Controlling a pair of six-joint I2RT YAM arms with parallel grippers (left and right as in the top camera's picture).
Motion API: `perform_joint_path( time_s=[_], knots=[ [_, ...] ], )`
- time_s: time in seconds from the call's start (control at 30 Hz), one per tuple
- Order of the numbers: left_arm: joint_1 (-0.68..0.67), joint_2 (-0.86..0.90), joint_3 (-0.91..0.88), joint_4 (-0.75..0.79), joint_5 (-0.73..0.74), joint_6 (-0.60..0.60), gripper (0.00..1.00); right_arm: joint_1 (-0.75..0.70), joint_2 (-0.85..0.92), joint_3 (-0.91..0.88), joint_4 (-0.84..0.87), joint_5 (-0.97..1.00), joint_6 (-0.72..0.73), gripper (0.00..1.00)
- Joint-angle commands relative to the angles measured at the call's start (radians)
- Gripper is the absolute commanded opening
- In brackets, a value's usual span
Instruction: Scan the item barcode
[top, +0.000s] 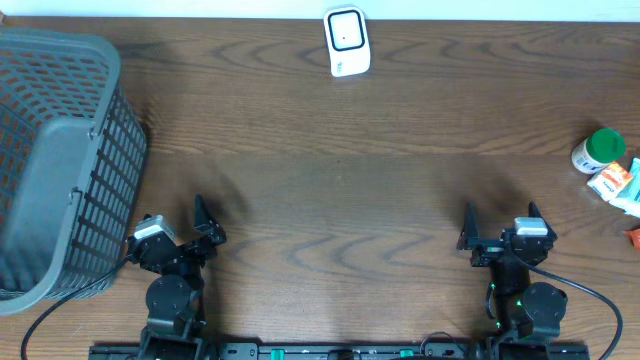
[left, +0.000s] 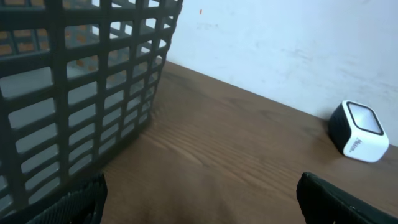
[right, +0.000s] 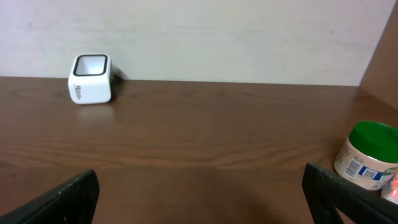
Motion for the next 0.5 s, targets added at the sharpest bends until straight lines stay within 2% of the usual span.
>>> perform_joint_path(
  time_s=[0.0,0.2,0.47],
  knots=[
    [0.008,-0.011,-0.008,-0.057,0.005,0.040,0.98,-0.009,-0.006,-0.004,-0.002,0.010,0.017,0.99],
    [0.018,-0.015,-0.008,-0.060,0.005,0.110,0.98,-0.009,-0.006,-0.004,-0.002,0.010,0.017,0.99],
    [0.019,-0.075,-0.008,-0.061,0.005,0.138,0.98,-0.009,-0.006,-0.004,-0.002,0.010,0.017,0.99]
  ],
)
